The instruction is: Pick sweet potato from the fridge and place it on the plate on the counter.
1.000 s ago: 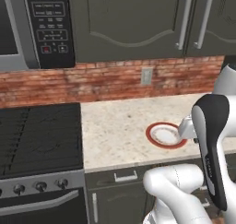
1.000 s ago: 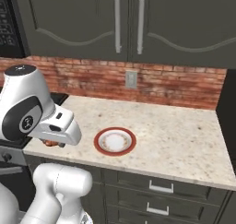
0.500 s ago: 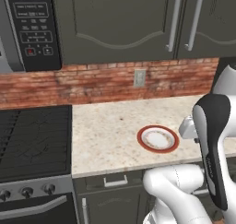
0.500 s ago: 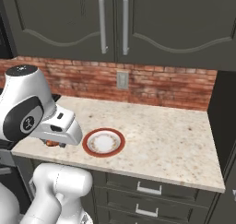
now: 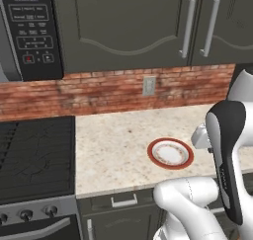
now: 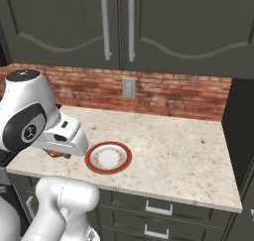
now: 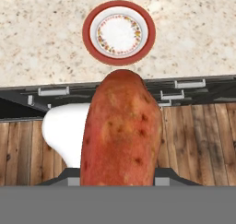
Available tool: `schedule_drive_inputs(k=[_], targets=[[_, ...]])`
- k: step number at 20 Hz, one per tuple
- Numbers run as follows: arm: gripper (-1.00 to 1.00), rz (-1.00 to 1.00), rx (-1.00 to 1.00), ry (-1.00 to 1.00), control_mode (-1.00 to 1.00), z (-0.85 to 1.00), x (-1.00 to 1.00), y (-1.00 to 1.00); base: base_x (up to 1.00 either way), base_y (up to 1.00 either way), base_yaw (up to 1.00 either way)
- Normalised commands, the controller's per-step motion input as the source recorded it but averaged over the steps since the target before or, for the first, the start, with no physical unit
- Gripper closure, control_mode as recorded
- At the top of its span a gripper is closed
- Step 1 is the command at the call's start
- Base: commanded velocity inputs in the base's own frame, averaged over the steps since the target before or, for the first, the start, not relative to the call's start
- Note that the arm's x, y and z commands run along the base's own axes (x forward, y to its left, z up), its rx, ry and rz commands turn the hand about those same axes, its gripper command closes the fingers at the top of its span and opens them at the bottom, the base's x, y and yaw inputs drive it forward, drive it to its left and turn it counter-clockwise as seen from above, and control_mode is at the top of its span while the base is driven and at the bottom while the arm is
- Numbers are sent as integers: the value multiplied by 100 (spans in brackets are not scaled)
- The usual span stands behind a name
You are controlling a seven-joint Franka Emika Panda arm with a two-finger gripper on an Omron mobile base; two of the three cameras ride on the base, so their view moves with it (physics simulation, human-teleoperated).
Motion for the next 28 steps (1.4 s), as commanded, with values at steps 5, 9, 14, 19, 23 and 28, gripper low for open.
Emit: schedule_drive_inputs(k=[5, 9, 14, 19, 23, 28], targets=[[100, 0, 0, 0, 100, 0, 0, 0, 48, 0, -7], [100, 0, 0, 0, 100, 0, 0, 0, 39, 0, -9], [100, 0, 0, 0, 100, 0, 0, 0, 17, 0, -11], [100, -3, 0, 2, -100, 0, 19, 0, 5, 0, -5], [100, 0, 0, 11, -100, -8, 39, -3, 0, 0, 0], [100, 0, 4, 21, -100, -42, 41, -2, 0, 0, 0]])
